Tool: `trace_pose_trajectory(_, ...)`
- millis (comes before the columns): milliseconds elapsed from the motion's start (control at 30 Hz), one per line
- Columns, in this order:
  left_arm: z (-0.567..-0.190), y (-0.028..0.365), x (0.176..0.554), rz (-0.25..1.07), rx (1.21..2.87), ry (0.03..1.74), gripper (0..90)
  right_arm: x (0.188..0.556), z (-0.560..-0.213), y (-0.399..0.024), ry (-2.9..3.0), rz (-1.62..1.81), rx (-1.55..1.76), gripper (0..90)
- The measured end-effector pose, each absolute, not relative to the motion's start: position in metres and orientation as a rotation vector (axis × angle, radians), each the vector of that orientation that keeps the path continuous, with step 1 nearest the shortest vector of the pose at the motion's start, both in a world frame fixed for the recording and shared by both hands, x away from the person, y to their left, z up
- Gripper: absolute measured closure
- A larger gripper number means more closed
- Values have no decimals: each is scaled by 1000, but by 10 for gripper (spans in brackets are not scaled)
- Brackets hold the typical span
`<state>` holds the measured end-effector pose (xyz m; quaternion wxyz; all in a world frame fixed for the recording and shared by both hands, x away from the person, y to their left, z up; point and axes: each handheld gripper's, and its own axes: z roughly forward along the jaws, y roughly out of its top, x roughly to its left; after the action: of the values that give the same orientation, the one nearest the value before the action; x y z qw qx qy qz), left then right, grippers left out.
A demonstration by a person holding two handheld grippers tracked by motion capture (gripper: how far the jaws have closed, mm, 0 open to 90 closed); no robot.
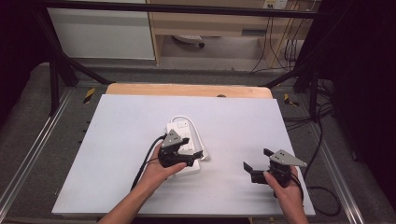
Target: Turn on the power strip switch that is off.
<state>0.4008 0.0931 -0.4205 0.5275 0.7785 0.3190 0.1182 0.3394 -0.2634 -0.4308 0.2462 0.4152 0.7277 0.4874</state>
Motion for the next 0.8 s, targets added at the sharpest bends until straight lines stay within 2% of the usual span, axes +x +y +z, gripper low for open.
trace_pose_trajectory(233,-414,97,401,289,1840,755,99,340,-431,-263,1986,1330,1132,22)
trace_pose_trajectory(800,-399,115,402,303,1792,764,84,340,-431,-263,1988,1330,1136,23)
